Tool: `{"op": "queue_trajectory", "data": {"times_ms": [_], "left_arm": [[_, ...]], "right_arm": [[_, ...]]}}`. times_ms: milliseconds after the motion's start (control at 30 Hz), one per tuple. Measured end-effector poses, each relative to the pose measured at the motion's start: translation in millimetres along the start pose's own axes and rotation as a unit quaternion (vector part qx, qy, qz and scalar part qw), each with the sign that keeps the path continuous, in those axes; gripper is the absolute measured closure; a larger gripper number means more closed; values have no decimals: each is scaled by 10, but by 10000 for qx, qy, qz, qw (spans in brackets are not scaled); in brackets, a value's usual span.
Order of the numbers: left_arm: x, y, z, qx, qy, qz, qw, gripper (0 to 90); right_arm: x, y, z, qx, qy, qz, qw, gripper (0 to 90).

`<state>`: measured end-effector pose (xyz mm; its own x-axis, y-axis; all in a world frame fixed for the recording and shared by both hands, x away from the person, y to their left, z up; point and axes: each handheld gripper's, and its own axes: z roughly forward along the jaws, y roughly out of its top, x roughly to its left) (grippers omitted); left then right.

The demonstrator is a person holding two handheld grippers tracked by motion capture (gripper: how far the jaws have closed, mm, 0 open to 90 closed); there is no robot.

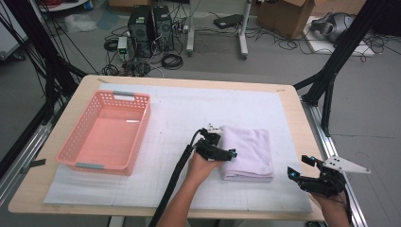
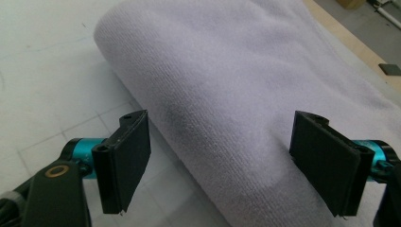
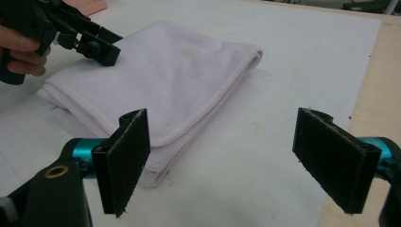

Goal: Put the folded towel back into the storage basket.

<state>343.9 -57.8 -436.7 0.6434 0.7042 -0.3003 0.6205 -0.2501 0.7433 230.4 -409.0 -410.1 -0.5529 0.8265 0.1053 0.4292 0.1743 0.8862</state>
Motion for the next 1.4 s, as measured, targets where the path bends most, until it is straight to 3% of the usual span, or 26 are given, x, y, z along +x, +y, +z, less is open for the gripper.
{"op": "queue_trajectory", "data": {"times_ms": [167,300,367,467,533,633,767,867,1167,1400], "left_arm": [[-8,-47,84,162,-18,-84,9998,231],[2,-51,78,158,-27,-63,9999,266],[8,-52,75,169,-143,-97,9997,340],[-12,-70,80,131,-211,38,9997,524],[0,-84,71,58,-262,26,9996,608],[2,-100,43,-62,-307,165,9994,692],[13,-129,-19,-318,-424,338,9980,715],[43,-168,-82,-555,-584,246,9964,724],[135,-187,-327,-867,-635,362,9936,732],[324,-218,-650,-1153,-564,453,9907,734]], "right_arm": [[8,2,9,-10,11,-12,10000,186],[9,0,13,-4,36,1,10000,186],[3,-1,17,11,41,-11,10000,186],[3,0,19,-8,61,2,10000,186],[8,1,14,-8,68,24,10000,186],[8,-6,10,2,54,48,10000,186],[-4,-5,-6,-36,36,24,10000,186],[-6,-10,-16,-35,17,71,10000,186],[-16,-39,18,16,5,86,10000,186],[1,-34,43,18,43,85,10000,186]]}}
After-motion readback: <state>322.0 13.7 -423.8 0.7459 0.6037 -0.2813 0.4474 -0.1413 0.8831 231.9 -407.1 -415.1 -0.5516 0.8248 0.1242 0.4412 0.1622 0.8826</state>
